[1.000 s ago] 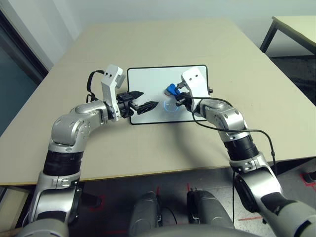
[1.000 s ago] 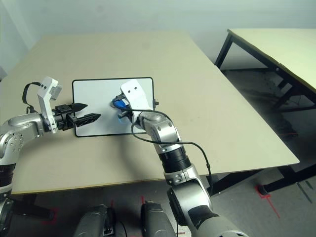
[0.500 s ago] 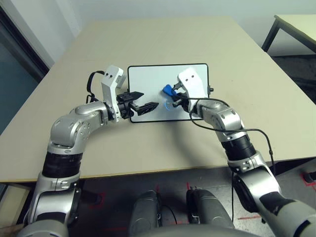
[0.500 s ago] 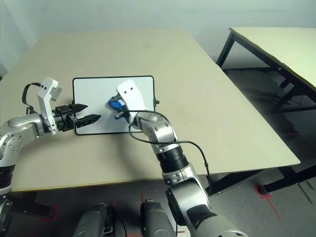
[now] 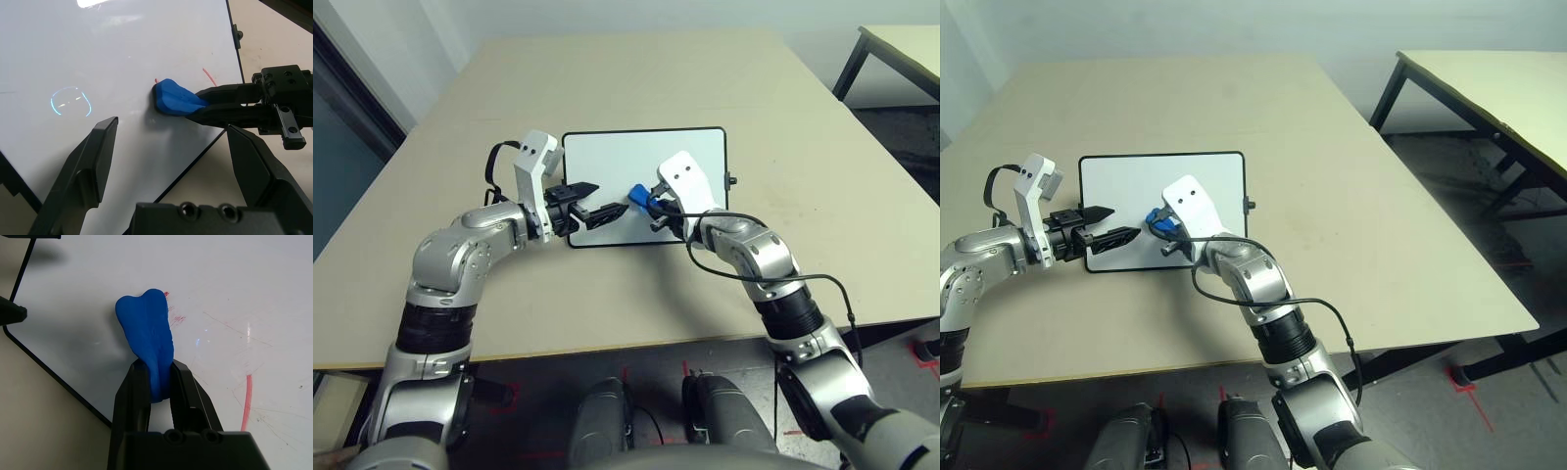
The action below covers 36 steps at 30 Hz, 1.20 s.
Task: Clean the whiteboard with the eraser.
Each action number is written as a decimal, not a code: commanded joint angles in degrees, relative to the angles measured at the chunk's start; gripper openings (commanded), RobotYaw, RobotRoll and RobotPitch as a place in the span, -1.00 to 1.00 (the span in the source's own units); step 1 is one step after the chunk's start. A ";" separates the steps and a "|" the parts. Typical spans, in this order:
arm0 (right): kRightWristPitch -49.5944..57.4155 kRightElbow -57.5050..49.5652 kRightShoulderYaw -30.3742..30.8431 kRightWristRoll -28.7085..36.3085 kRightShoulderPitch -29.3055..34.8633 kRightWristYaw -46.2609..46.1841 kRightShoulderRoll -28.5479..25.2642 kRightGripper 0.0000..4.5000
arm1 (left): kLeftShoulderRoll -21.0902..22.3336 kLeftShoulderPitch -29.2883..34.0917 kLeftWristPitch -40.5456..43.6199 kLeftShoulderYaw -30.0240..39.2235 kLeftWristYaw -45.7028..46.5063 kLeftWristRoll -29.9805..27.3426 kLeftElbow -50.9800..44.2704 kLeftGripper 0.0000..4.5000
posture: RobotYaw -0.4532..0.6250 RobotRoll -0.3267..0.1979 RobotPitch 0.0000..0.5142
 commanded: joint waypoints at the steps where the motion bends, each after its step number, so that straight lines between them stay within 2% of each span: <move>1: -0.65 2.70 -3.77 -1.36 -1.75 -2.89 -0.77 -0.75 | 0.23 0.22 0.43 -0.31 -0.03 0.03 -0.02 1.00 | -0.15 0.25 -0.59; 7: 0.90 -0.74 -3.43 -1.03 -0.58 -2.82 -1.56 -0.75 | 0.29 0.33 0.76 -0.42 -0.14 -0.14 -0.25 1.00 | -0.17 0.25 -0.55; 18: 7.50 -5.83 0.82 -0.12 2.65 -0.30 -3.02 -0.75 | -0.14 0.32 1.07 -1.51 -0.42 -0.30 -0.38 1.00 | -0.20 0.25 -0.51; 27: 2.64 -1.72 -2.83 -0.67 -2.07 -1.53 -1.61 -0.75 | -0.32 0.49 0.84 -2.00 -0.52 -0.40 -0.44 1.00 | -0.19 0.25 -0.52; 36: 7.33 -4.36 3.09 0.21 0.06 2.40 -2.80 -0.75 | -0.33 0.88 0.53 -2.24 -0.84 -0.29 -0.44 1.00 | -0.18 0.25 -0.55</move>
